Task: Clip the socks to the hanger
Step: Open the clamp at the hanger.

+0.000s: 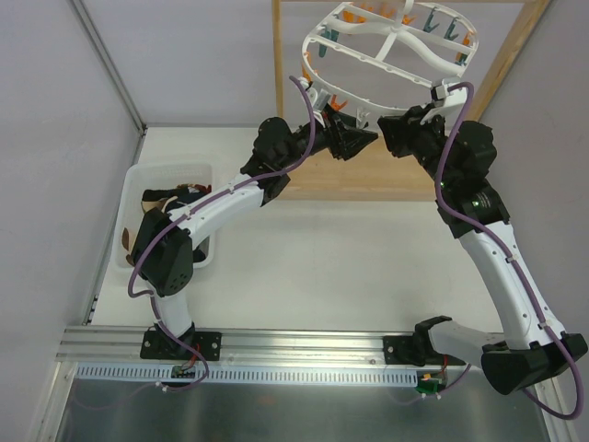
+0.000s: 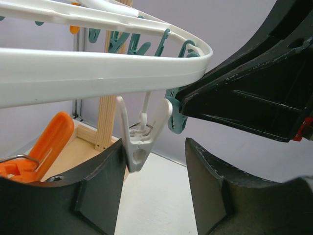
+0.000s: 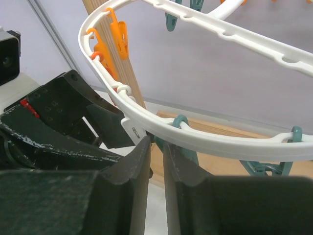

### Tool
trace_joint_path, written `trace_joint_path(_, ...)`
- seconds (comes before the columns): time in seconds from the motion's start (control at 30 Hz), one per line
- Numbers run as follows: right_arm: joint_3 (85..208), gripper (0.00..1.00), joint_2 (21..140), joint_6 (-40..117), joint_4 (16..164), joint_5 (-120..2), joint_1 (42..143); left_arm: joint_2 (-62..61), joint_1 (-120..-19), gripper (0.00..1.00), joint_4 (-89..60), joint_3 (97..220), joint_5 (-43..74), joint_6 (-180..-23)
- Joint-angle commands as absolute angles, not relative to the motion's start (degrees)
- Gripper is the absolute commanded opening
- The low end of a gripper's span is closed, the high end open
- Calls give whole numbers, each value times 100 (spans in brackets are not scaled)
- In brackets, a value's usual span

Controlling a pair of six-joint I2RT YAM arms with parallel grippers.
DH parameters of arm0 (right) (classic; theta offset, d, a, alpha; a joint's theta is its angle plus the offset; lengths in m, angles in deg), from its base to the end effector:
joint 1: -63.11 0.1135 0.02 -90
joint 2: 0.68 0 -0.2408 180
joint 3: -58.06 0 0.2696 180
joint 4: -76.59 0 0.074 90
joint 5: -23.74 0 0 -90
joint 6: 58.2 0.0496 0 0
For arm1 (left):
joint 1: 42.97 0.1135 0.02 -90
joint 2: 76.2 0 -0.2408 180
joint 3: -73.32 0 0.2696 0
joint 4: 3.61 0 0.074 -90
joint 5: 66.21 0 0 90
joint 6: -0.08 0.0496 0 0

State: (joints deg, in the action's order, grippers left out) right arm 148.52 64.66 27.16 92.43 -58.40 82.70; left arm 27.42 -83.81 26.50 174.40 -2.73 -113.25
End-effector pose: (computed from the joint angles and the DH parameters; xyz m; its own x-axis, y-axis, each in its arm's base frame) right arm 0.2664 0.1020 0.4666 0.1886 -0.0179 -0.9819 -0.4455 0.8895 -0.1018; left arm 0.3267 -0.3117 0.3904 -0.0288 -0.4435 -0.8958 0.9509 0.2640 -0.1613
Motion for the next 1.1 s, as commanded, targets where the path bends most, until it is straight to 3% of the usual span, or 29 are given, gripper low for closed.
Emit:
trace_joint_path(0.0, 15177, 20, 6418, 2767, 9059, -5791, 8209, 2725, -8384, 48, 3135, 17582, -284, -11075)
trace_joint_path(0.43, 15405, 24, 6348, 2890, 9454, -5536, 8200, 2629, -8384, 2, 3135, 17495, 234, -10882)
trace_joint_path(0.83, 15836, 33, 6321, 3733, 10078, -4728, 8235, 2137, -9069, 0, 3469, 16739, 1437, -9635)
trace_joint_path(1.07, 16082, 37, 6445, 3646, 10710, -5087, 8376, 2057, -9500, 0, 3530, 16589, 2544, -8923)
